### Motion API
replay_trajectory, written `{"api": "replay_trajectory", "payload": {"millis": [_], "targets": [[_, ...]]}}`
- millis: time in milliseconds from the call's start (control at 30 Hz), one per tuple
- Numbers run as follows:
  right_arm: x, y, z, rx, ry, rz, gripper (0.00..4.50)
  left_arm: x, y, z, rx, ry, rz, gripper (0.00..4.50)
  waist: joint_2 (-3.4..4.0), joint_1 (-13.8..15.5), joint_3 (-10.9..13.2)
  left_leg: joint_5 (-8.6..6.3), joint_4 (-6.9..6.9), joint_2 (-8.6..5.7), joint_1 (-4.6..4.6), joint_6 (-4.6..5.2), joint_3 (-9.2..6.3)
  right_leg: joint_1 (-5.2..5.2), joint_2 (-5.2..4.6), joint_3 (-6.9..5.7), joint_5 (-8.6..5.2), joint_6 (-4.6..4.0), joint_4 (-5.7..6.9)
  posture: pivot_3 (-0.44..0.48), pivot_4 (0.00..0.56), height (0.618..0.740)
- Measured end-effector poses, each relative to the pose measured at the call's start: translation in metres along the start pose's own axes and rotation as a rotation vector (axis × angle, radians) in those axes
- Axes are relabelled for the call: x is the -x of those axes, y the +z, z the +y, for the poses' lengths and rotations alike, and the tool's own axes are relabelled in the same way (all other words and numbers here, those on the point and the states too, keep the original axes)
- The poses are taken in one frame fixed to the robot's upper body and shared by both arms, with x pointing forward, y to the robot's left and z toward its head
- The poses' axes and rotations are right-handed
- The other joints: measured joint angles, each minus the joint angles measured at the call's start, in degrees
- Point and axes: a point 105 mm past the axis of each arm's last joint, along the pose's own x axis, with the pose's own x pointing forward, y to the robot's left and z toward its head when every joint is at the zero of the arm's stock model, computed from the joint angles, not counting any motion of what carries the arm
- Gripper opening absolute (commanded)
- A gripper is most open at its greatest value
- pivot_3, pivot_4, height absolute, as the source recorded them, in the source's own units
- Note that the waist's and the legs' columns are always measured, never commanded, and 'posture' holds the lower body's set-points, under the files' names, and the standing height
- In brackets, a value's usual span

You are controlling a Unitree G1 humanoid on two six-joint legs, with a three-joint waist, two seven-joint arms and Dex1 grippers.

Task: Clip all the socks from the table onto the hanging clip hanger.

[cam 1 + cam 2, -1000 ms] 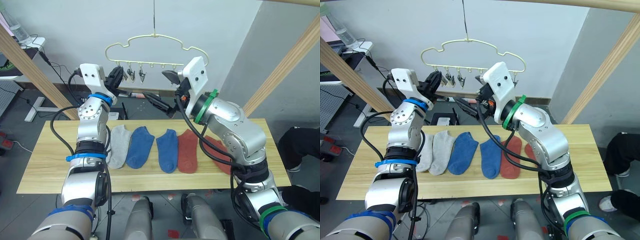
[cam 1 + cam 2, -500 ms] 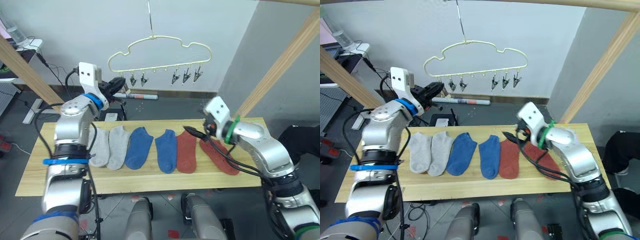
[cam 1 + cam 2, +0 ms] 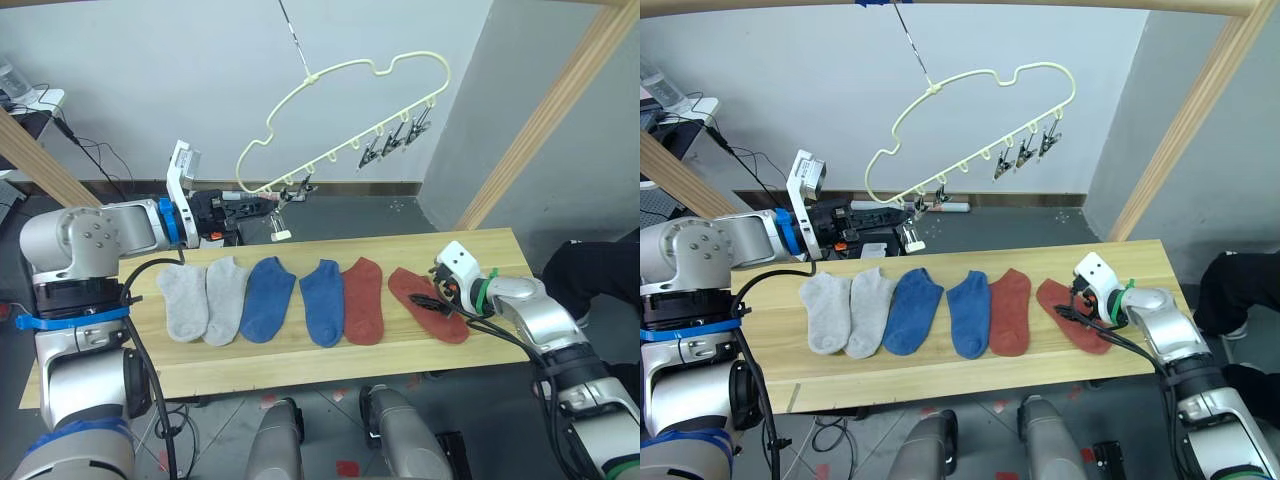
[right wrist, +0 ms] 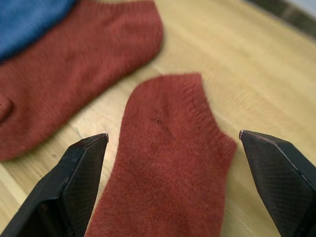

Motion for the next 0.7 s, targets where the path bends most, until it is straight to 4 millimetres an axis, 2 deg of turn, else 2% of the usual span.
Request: {"api": "replay_trajectory", "payload": {"millis": [100,233,333,700], "targets": [[-0.005,-0.011,-0.007,0.003,-0.017,0.04,4.5,0.001,-0.004,-0.007,0.046,-0.043,0.02,0.01,0.0,0.2,0.0,0.0,-0.01,-0.07,-0.04,-0.01,0.01,-0.02,-0.1,0.01,0.0,0.0,-0.03,-0.004,0.279,0.74],[-0.009,-0.01,-0.013,0.049,-0.037,0.062,4.5,0.003,-0.005,-0.009,0.051,-0.041,0.023,0.01,0.0,0.2,0.0,0.0,0.0,-0.09,-0.01,-0.03,0.02,-0.01,-0.15,0.01,0.0,0.0,-0.01,0.006,0.275,0.74],[-0.011,-0.009,-0.013,0.076,-0.031,0.061,3.98,0.005,-0.004,-0.007,0.052,-0.022,0.01,0.0,-0.01,0.3,0.0,0.0,0.0,-0.09,0.03,-0.04,0.01,0.03,-0.15,0.01,0.0,0.0,0.0,0.006,0.275,0.74],[-0.013,-0.009,0.007,0.104,0.024,0.024,0.35,0.005,-0.007,-0.006,0.039,-0.01,-0.001,0.0,-0.01,0.8,0.0,0.02,0.01,-0.11,0.03,-0.07,0.02,0.03,-0.18,0.03,0.01,0.01,0.02,0.008,0.283,0.74]]}}
